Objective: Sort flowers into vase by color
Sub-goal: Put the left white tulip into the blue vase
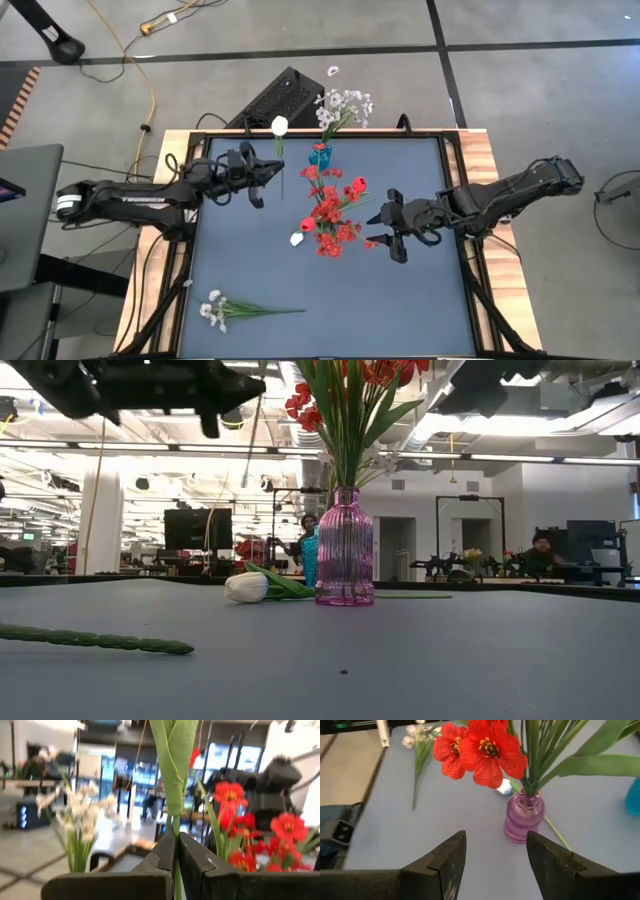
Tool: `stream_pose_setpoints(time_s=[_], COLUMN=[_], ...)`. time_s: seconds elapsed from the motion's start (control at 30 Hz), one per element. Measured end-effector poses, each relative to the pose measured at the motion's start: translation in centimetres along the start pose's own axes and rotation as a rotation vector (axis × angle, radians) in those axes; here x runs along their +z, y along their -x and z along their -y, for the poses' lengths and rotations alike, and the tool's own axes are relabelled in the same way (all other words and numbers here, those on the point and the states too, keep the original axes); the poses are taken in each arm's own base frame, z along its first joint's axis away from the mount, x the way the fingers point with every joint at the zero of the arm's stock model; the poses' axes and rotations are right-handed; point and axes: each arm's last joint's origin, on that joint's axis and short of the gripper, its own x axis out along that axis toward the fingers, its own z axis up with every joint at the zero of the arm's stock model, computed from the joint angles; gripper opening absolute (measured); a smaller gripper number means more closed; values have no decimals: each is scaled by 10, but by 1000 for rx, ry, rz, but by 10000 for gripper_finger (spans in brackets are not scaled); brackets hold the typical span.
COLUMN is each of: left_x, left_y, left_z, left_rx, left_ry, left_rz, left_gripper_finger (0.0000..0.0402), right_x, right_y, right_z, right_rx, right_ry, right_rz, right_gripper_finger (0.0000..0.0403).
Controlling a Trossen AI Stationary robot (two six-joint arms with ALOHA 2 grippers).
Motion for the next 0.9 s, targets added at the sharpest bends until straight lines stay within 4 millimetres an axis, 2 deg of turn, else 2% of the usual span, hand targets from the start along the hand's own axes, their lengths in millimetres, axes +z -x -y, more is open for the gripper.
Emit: stream_pose_setpoints(time_s=[0.13, 0.27, 0.37, 0.5, 0.67, 0.9], left_x=[-7, -12, -19, -27, -27, -33], left_y=[-12, -21, -25, -27, -27, -60], left_z=[-12, -28, -41, -59, -76, -92], left_rx=[-37, -87, -69, -17, 31, 29], left_ry=[14, 62, 84, 86, 74, 6], left_rz=[64, 171, 219, 247, 309, 283], left_gripper_finger=[0, 0, 0, 0, 0, 0], right_x=[-5, -22, -38, -50, -49, -44], right_y=[1, -5, -15, -21, -21, -23], right_z=[-9, -14, -13, -8, -9, -4], right_rx=[-58, -86, -95, -109, -101, -117], right_ry=[38, 75, 73, 3, -12, -41], right_rz=[26, 22, 22, 13, 25, 56], right_gripper_finger=[235, 235, 235, 235, 235, 234])
